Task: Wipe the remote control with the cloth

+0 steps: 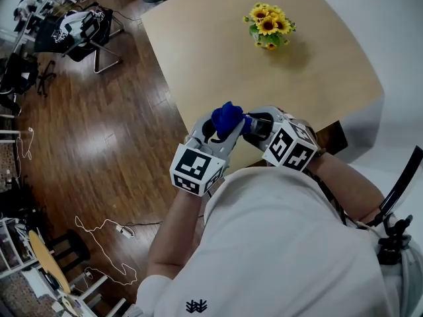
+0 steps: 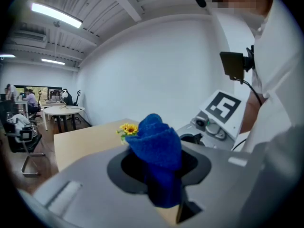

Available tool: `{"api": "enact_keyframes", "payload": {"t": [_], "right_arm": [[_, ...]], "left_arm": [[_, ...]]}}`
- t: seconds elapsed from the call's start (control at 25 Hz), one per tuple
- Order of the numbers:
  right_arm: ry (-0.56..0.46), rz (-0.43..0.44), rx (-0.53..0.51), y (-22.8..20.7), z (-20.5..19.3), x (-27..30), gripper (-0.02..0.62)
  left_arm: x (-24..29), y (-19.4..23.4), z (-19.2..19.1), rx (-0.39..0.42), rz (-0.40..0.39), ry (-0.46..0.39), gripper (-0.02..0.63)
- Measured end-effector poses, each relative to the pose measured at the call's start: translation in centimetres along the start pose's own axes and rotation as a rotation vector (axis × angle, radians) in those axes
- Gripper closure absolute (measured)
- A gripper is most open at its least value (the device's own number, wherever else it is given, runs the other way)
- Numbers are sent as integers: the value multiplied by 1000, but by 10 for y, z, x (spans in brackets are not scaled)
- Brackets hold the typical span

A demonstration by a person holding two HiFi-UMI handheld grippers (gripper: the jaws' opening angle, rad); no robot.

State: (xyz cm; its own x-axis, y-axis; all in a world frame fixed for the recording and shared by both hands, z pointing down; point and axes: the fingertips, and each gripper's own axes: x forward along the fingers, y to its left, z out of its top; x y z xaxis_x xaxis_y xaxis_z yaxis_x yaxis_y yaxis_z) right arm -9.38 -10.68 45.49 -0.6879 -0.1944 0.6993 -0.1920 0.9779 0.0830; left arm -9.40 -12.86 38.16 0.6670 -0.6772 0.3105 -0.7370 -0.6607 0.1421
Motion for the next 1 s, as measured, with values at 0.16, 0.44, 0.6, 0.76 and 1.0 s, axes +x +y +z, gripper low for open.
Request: {"api": "enact_keyframes", "payload": {"t": [0.16, 0.44, 0.6, 0.76, 1.0], "right_arm": [[18, -23, 12, -2, -6, -4, 377], [39, -50, 24, -7, -8, -3, 377], [35, -41, 25, 2, 0, 4, 377], [18, -30, 5, 13, 17, 9, 377], [2, -21, -13, 27, 27, 11, 377]], "left_arm": [[-17, 23, 0, -5, 51, -16, 460], [-38, 39, 9, -15, 79, -58, 460], [-39, 18, 19, -3, 21, -81, 460], [-30, -13, 27, -6, -74, -94, 460], [-12, -51, 12, -34, -189, -65, 460]]}}
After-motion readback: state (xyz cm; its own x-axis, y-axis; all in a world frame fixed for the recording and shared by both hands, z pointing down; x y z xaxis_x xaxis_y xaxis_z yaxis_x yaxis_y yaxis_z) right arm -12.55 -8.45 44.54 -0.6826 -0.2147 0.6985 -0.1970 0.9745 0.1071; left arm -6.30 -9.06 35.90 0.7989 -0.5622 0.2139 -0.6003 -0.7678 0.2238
